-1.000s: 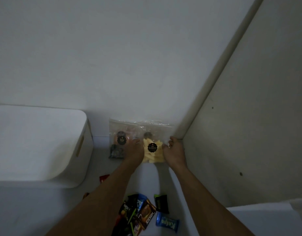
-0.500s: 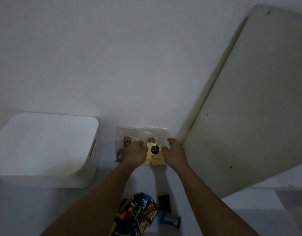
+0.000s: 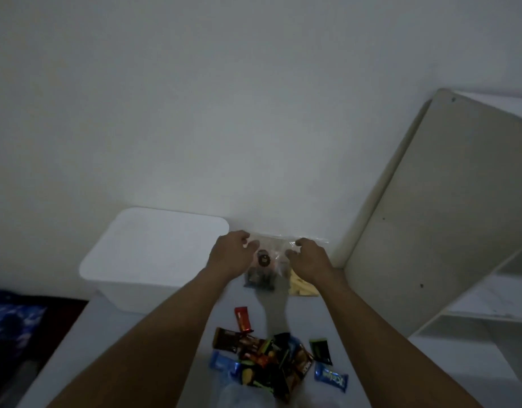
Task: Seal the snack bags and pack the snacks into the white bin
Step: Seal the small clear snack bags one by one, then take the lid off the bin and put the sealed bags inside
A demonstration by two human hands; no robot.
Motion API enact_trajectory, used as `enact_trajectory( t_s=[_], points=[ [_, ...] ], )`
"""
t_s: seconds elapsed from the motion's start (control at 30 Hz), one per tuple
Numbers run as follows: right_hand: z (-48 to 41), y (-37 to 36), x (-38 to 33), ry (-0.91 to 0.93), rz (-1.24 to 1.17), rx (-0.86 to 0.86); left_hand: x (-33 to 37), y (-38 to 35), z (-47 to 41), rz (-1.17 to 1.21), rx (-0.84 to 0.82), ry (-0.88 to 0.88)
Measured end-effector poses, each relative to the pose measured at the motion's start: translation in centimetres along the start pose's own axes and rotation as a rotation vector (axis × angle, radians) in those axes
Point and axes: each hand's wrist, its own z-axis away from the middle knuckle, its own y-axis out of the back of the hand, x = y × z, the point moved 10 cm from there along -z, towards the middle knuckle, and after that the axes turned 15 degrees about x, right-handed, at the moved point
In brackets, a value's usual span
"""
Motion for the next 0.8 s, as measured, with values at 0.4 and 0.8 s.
enact_trajectory(
  t_s=[0.4, 0.8],
  points=[
    [4.8, -8.2, -13.8, 0.066, 0.033, -0.015, -14.9, 17.2, -4.6, -0.196, 0.116, 0.038],
    [3.8, -16.6, -15.7, -0.025, 0.167, -0.005, -29.3, 19.3, -9.4, -0.385, 0.02, 0.18]
  ],
)
